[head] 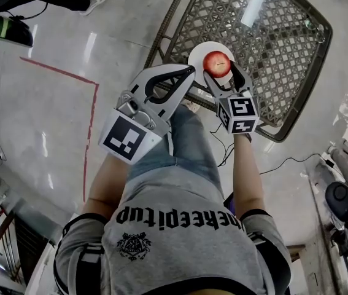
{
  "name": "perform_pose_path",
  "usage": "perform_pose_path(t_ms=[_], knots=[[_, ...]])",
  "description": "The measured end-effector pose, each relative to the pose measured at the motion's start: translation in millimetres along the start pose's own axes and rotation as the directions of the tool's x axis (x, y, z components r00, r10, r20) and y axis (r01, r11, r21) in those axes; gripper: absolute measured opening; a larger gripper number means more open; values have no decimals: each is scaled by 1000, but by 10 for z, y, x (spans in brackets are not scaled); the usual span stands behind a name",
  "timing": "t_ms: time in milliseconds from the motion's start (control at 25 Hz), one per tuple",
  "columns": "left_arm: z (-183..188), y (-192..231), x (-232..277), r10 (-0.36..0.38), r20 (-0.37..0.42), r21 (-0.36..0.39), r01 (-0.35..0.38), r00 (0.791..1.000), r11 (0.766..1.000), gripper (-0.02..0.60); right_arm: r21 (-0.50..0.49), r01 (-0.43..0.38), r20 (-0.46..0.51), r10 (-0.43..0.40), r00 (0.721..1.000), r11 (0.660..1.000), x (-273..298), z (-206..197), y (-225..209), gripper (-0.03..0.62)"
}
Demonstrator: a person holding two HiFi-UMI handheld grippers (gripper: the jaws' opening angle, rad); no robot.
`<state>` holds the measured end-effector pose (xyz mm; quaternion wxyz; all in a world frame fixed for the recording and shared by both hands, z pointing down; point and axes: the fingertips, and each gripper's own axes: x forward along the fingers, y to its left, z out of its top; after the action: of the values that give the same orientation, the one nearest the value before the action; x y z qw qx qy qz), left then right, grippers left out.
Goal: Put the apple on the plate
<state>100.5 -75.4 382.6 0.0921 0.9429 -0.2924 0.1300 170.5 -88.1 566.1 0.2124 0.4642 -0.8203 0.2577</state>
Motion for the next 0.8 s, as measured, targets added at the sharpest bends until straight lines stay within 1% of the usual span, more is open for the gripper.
perform_pose_path(t_ms=[240, 480, 800], knots=[[-53, 16, 27, -2, -13, -18, 2, 1000, 1000, 23, -4, 5, -30, -5, 1000, 1000, 92, -99, -21, 362], [-97, 46, 81, -4, -22, -17, 4, 1000, 1000, 23, -3, 3, -56, -3, 998, 1000, 183, -196, -54, 362], [-83, 50, 101, -11, -24, -11, 10, 1000, 1000, 23, -3, 1, -59, -1, 998, 1000, 181, -200, -49, 364]])
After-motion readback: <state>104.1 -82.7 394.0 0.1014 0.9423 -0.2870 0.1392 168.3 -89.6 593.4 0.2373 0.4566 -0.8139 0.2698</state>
